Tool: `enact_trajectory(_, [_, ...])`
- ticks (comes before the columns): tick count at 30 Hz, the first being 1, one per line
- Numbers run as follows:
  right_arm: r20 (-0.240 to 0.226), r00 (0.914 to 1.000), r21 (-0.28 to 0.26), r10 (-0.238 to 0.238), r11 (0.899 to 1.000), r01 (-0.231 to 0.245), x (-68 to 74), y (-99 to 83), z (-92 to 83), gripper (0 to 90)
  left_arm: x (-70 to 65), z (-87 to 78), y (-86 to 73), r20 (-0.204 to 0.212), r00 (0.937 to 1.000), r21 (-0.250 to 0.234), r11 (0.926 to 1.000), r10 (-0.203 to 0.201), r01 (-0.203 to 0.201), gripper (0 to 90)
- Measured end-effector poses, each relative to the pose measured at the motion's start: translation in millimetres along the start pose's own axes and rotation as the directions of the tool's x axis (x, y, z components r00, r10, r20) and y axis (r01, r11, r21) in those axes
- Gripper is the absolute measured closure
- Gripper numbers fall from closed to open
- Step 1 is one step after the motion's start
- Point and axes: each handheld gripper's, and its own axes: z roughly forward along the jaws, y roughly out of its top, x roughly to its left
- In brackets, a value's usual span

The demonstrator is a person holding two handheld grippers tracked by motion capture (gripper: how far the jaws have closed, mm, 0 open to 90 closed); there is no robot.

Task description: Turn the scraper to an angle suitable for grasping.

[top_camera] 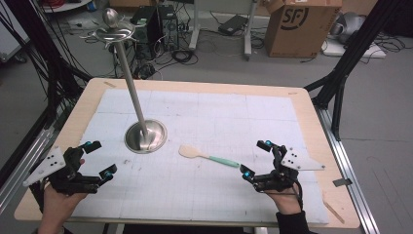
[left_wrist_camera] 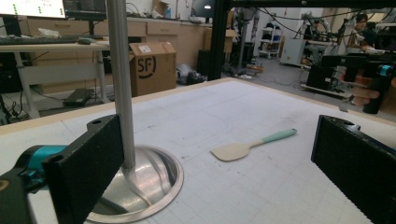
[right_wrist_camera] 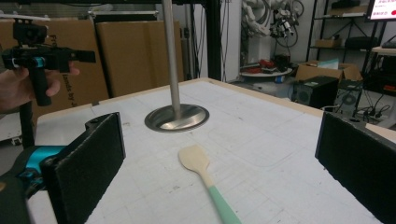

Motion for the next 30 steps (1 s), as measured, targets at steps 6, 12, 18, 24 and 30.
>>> enact_trajectory(6, [0.004, 0.9998, 0.003, 0.019, 1.000, -0.019, 0.0, -0.3, 1.3, 0.5, -0.4, -1.1, 0.7, -0.008, 1.0000, 0.002, 1.0000, 0.001, -0.001, 3.5])
enact_trajectory(12, [0.021, 0.9987, 0.018, 0.046, 0.999, -0.047, -3.5, -1.8, 7.0, 2.6, -0.2, -1.7, 0.6, -0.015, 0.9999, 0.007, 1.0000, -0.003, 0.003, 3.5])
enact_trajectory(18, [0.023, 0.9989, 0.031, 0.041, 0.999, -0.042, -3.5, -0.7, 10.8, 39.4, -0.3, -3.5, 2.1, -0.017, 0.9998, 0.006, 1.0000, -0.004, 0.004, 3.5])
enact_trajectory(24, [0.039, 0.9971, 0.103, 0.066, 0.992, -0.069, -1.1, -3.0, 23.3, 74.6, 0.2, -2.5, -0.2, -0.015, 0.9998, 0.012, 0.9999, -0.012, 0.012, 3.5])
enact_trajectory(30, [0.060, 0.9940, 0.177, 0.091, 0.979, -0.100, -2.4, -5.4, 37.9, 89.4, 0.2, -2.5, -0.6, -0.022, 0.9997, 0.013, 0.9999, -0.009, 0.009, 3.5])
